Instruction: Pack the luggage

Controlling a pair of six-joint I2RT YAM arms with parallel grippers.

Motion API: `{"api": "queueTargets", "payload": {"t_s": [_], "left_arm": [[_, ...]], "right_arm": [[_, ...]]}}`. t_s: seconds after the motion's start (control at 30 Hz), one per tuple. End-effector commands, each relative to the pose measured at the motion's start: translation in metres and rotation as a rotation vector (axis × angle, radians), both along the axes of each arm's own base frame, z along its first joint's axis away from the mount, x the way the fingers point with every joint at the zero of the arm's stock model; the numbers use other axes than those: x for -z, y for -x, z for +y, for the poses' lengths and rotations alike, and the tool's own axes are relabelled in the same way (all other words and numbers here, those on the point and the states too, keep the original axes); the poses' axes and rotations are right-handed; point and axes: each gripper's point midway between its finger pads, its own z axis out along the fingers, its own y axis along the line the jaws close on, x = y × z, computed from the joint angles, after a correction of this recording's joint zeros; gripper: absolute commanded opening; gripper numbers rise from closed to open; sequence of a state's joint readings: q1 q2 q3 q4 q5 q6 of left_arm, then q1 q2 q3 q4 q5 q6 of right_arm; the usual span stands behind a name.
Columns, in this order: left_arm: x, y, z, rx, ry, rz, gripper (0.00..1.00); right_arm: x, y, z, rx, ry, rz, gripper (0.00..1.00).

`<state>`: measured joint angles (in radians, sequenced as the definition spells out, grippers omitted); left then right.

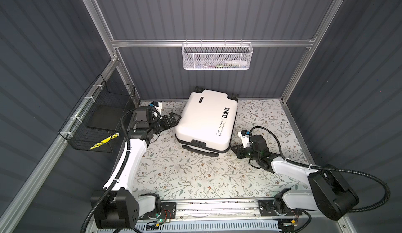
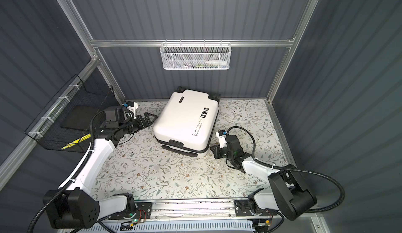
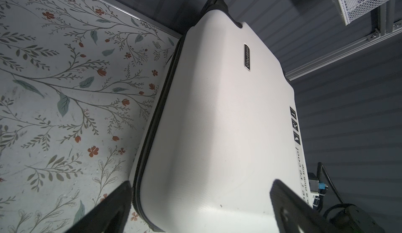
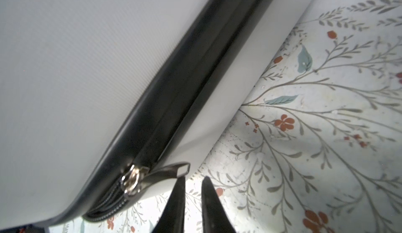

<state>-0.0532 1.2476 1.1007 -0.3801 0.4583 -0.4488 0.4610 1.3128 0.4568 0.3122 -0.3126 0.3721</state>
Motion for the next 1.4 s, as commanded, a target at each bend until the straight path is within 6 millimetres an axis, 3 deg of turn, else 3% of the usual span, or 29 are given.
{"api": "queueTargets", "payload": {"t_s": [0.0,0.3,0.47,1.1,1.37], "left_arm": [[0.000,0.003,-0.003,0.019,0.014,-0.005,1.00],[0.003,0.002,-0.004,0.020,0.020,-0.001,1.00],[0.005,0.002,-0.004,0.022,0.023,0.005,1.00],[0.011,0.001,-0.003,0.016,0.019,0.014,1.00],[0.015,-0.001,0.000,0.002,0.001,0.020,1.00]], "right_arm": [[-0.010,-0.004,0.000,-0.001,0.016,-0.036,0.15],[-0.015,-0.005,0.004,-0.035,0.026,-0.050,0.33],[-0.018,-0.010,0.006,-0.043,0.035,-0.064,0.35],[-0.012,0.000,0.003,-0.033,0.010,-0.045,0.02],[-0.017,0.013,-0.003,-0.013,-0.033,-0.040,0.00]]}}
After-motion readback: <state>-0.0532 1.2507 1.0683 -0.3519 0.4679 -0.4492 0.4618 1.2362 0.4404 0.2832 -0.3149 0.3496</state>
